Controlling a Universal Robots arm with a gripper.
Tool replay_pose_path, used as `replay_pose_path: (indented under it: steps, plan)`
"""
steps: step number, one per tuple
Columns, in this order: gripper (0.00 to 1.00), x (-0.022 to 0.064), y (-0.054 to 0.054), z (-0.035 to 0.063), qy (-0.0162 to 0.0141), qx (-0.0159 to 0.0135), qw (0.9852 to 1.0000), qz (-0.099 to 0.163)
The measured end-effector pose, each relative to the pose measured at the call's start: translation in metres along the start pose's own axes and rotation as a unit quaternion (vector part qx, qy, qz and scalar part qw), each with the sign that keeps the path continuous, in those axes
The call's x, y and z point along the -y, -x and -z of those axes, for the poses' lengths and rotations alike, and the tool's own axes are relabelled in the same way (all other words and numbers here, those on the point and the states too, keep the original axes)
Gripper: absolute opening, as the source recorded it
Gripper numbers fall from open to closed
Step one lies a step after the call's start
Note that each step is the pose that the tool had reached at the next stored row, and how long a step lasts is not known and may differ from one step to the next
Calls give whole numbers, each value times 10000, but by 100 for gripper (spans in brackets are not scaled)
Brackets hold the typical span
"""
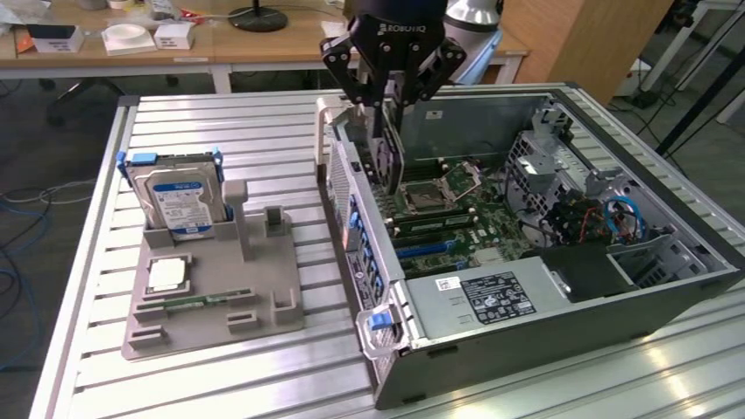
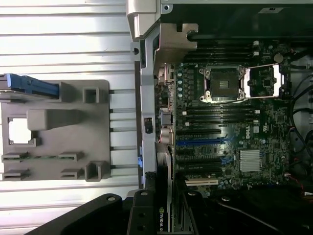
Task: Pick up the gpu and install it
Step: 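Pick up the gpu and move the gpu toward the slot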
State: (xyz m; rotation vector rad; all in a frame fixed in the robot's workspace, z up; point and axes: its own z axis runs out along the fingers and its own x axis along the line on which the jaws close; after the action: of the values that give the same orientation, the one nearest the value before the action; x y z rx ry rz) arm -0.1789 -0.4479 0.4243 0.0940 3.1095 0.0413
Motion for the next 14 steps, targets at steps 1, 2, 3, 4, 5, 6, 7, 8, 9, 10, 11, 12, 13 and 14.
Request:
replay_pose_path:
  steps: [1,2,3,4,5,6,7,8,9,10,11,12,13,14]
  plan:
    - [26,-1,14,-1,0,0,10000,0]
    - [26,-2,28,-1,0,0,10000,0]
    - [26,-3,43,-1,0,0,10000,0]
    - [26,-4,57,-2,0,0,10000,0]
    - [26,-4,71,-2,0,0,10000,0]
    - [26,-5,85,-3,0,0,10000,0]
    - [26,-6,99,-3,0,0,10000,0]
    - [26,-7,113,-3,0,0,10000,0]
    - [26,-8,128,-4,0,0,10000,0]
    - [26,-9,141,-5,0,0,10000,0]
    - [26,-9,153,-5,0,0,10000,0]
    - [26,-10,166,-5,0,0,10000,0]
    - [26,-11,178,-5,0,0,10000,0]
    - [26,-12,191,-6,0,0,10000,0]
